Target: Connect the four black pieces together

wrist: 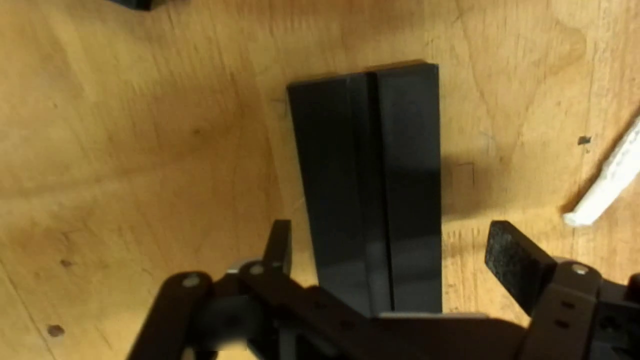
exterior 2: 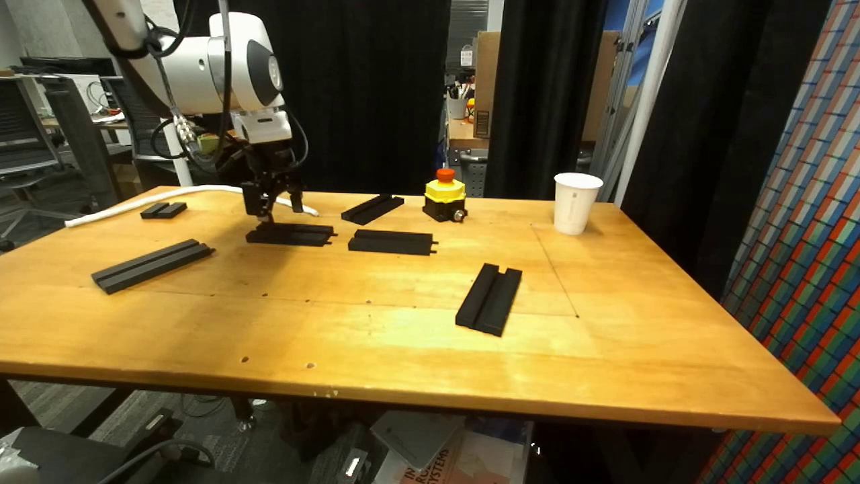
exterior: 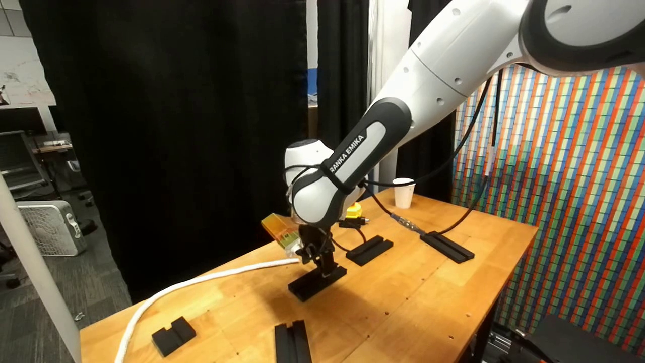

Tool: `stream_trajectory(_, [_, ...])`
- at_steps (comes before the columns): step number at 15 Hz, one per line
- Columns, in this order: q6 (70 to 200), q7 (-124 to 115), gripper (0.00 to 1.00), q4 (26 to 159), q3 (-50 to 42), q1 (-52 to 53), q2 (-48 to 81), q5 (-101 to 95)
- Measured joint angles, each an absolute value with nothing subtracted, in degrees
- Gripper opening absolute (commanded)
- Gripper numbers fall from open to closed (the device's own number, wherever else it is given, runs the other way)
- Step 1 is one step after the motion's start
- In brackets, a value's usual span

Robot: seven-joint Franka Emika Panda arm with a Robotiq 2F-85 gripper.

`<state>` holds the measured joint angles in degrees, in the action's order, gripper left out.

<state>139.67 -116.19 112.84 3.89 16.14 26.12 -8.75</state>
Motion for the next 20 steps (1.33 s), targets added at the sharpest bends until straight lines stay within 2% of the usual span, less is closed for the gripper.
stream_trajectory(7, [141.2,-104.3,1.00,112.6,5.3,16.2,26.6,-7.4])
stream_trajectory(20, [141.3,-103.4,1.00,109.7,5.9,19.2,30.7,-4.7])
